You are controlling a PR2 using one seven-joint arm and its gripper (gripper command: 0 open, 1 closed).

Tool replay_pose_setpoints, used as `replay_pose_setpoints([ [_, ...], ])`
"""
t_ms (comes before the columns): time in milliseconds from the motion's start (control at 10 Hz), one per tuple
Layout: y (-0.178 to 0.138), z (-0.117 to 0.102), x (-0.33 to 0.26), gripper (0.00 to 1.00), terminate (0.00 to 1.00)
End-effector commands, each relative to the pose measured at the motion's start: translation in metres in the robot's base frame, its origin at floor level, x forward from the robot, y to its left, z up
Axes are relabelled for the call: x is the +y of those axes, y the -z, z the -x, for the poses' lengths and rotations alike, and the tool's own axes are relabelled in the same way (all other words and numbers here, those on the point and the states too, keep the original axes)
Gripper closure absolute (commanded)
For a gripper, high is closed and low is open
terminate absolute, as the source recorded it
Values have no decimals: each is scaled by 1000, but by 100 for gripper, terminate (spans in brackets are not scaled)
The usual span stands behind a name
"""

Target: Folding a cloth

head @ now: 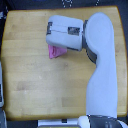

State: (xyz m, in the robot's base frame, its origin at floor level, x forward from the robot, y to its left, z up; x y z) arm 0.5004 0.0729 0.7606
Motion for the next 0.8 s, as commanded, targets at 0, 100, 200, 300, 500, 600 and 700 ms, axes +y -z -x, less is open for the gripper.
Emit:
replay_pose_setpoints([
  [0, -3, -2, 16, 100, 0],
  [100, -1, -6, 21, 100, 0],
  [200, 0, -7, 22, 100, 0],
  [300, 3, -2, 26, 100, 0],
  [500, 5, 4, 23, 100, 0],
  [600, 6, 8, 21, 100, 0],
  [700, 6, 10, 22, 100, 0],
])
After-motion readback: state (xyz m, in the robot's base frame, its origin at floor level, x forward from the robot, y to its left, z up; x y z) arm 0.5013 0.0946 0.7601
